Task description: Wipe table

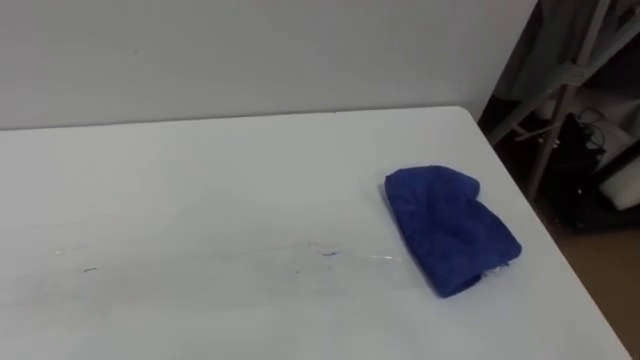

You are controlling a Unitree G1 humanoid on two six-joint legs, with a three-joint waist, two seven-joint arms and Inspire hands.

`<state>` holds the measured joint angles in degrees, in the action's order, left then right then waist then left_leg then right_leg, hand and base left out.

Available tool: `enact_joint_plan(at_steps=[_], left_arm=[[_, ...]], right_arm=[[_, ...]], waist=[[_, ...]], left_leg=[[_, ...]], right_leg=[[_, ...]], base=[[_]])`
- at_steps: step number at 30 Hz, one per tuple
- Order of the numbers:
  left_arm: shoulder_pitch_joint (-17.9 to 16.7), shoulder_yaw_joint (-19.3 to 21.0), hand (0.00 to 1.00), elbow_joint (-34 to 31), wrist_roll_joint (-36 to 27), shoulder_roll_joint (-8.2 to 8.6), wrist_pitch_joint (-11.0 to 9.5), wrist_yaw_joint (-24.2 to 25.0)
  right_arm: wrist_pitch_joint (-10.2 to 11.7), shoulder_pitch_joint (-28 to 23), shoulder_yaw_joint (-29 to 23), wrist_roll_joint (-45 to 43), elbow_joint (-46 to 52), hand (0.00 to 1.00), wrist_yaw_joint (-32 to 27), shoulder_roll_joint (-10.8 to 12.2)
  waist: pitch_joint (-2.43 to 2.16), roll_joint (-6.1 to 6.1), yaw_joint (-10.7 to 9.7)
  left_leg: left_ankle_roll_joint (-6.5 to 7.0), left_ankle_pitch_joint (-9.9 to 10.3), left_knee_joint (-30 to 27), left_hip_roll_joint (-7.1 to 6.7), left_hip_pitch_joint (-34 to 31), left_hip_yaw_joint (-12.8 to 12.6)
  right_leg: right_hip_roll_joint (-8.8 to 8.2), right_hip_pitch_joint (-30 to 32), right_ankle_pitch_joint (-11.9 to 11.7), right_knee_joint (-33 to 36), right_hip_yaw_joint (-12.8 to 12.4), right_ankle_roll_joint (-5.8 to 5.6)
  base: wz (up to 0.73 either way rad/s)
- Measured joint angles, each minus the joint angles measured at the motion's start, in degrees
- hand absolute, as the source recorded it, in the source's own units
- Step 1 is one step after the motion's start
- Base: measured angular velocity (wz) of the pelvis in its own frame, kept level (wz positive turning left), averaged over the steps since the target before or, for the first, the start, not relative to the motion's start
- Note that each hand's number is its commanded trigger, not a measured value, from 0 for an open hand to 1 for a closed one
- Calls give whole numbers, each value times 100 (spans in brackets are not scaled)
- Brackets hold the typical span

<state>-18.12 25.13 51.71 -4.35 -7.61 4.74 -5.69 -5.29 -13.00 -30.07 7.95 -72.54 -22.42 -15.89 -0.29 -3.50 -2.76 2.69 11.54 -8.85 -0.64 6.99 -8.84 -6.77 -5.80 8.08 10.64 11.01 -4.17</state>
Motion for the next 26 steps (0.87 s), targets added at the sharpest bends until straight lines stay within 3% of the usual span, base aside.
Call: enact_joint_plan(at_steps=[4,8,13,15,19,26], left_arm=[[11,-465,0,30,2,-6,0,-17],[105,-861,0,232,4,1,-4,-26],[250,-1147,0,407,133,77,-65,-169],[221,-1276,0,413,103,124,-65,-227],[244,-1536,0,543,1,273,-71,-299],[218,-1867,0,569,25,279,-194,-391]], right_arm=[[-171,16,961,-899,-45,0,471,123],[-179,178,1348,-1805,197,0,686,270],[-97,511,2130,-2793,756,0,756,449],[19,493,2343,-2796,833,0,805,565],[48,503,2769,-2515,830,0,996,827],[189,484,3135,-1982,730,0,1189,861]], waist=[[15,40,80],[-14,143,178],[28,269,484],[37,324,536],[55,389,615],[68,323,609]], left_leg=[[3,23,-19,-1,18,-39],[2,50,-72,8,-20,-35],[9,44,-69,5,-49,-35],[18,37,-71,3,-62,3],[27,16,-76,-4,-126,44],[17,-11,-97,-13,-239,169]], right_leg=[[-4,-6,1,-2,0,1],[1,6,-2,-3,19,5],[0,20,-6,-10,31,9],[-2,-13,-6,-11,63,9],[-4,12,-6,-19,82,8],[-4,3,-13,-102,215,16]], base=[[-4],[-1],[1],[8],[6],[10]])
